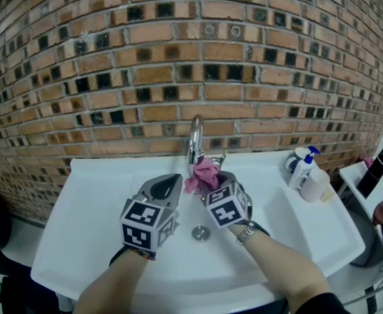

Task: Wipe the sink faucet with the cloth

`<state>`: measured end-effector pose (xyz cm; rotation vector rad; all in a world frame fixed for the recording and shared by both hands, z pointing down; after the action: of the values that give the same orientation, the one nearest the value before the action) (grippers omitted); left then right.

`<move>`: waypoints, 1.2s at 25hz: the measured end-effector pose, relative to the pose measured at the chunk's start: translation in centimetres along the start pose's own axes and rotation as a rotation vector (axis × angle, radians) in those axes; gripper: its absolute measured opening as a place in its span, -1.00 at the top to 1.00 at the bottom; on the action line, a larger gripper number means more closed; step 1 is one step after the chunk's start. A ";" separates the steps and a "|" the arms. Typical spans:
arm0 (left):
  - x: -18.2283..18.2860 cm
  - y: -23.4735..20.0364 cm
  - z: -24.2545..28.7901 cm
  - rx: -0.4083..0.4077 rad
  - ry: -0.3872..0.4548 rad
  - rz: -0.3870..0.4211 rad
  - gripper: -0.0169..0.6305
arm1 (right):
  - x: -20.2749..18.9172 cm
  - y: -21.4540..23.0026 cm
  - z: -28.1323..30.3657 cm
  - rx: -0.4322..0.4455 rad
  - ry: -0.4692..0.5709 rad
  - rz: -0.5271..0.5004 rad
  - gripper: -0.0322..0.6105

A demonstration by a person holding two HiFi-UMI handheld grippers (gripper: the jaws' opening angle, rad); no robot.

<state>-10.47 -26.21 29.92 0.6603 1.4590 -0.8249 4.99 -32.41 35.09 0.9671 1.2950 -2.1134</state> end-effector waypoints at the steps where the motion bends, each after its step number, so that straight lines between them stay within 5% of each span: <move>1: 0.0 0.0 0.0 -0.001 0.000 0.000 0.93 | -0.2 0.1 -0.1 -0.004 -0.004 0.001 0.48; 30: -0.4 -0.1 0.1 0.007 -0.010 0.004 0.93 | -0.7 2.7 -3.2 -0.058 0.017 0.024 0.49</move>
<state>-10.41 -26.34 30.35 0.6634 1.4455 -0.8291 8.36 -30.70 33.14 0.9736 1.3393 -2.0418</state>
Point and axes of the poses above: the fingertips, and each gripper's own axes: z forward along the fingers, y to its right, x out of its top, the point moved 9 cm from there along -z, backward along the fingers, and after that the axes turned 13 degrees about -z, right-handed, at the moved point
